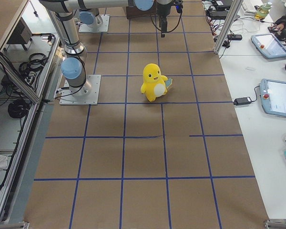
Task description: Pull drawer sideways
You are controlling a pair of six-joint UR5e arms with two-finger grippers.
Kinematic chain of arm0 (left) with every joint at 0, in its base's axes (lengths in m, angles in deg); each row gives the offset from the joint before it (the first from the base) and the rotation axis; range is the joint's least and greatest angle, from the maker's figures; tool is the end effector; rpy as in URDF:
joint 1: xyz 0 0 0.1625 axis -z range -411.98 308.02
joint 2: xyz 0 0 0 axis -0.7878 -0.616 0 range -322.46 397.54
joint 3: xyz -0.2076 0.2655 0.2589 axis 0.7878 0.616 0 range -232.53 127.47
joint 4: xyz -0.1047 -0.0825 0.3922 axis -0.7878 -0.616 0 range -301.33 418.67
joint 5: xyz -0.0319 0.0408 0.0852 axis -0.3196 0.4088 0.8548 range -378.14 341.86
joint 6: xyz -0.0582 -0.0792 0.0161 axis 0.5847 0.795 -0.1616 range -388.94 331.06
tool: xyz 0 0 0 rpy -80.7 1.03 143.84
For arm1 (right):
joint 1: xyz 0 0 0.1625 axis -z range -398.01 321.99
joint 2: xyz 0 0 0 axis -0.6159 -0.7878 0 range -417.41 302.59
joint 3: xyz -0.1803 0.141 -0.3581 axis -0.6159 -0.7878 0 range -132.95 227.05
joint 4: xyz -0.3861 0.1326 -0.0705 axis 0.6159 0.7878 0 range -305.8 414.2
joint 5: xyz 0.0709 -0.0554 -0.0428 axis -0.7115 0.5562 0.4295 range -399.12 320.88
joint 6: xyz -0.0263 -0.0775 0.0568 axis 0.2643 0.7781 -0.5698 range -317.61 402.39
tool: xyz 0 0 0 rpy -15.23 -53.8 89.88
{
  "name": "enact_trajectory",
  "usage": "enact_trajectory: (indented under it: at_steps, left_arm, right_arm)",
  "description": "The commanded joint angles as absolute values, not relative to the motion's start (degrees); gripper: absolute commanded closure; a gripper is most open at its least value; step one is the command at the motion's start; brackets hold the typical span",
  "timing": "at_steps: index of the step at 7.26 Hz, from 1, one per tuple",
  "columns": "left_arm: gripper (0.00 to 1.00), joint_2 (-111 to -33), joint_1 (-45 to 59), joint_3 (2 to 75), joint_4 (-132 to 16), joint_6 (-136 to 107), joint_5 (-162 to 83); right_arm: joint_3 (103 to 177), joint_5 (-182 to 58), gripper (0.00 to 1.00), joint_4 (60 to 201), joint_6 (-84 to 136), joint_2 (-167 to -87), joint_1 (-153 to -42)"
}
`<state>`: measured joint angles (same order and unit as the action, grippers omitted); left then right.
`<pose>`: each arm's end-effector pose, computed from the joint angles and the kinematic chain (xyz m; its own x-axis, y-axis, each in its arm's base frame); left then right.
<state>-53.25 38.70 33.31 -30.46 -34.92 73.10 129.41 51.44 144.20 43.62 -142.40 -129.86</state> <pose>-0.1371 -0.5025 0.5186 -0.9930 0.1141 -0.0292 0.1159 0.9907 -0.0713 0.1493 -0.5285 0.5090 -0.9985 -0.0531 0.0109 -0.0535 0.9975 -0.0456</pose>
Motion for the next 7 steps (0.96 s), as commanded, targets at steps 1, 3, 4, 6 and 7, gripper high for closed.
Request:
enact_trajectory:
  at_steps: [1,3,4,6,7]
  left_arm:
    - [0.0,-53.43,38.64,33.34,-30.45,-34.92,73.0]
    - [0.0,-53.34,38.38,33.25,-30.45,-34.92,73.17]
    - [0.0,-53.69,38.37,33.34,-30.71,-34.92,72.92]
    - [0.0,-53.26,37.59,33.25,-30.27,-34.83,73.09]
    - [0.0,-53.17,37.58,33.16,-31.06,-34.83,73.18]
  right_arm:
    - [129.41,51.49,0.0,144.2,43.62,-142.4,-129.86]
    - [129.41,51.4,0.0,144.2,43.62,-142.4,-129.86]
    - [129.41,51.4,0.0,144.2,43.62,-142.4,-129.86]
    - [129.41,51.4,0.0,144.2,43.62,-142.4,-129.86]
    - [129.41,51.4,0.0,144.2,43.62,-142.4,-129.86]
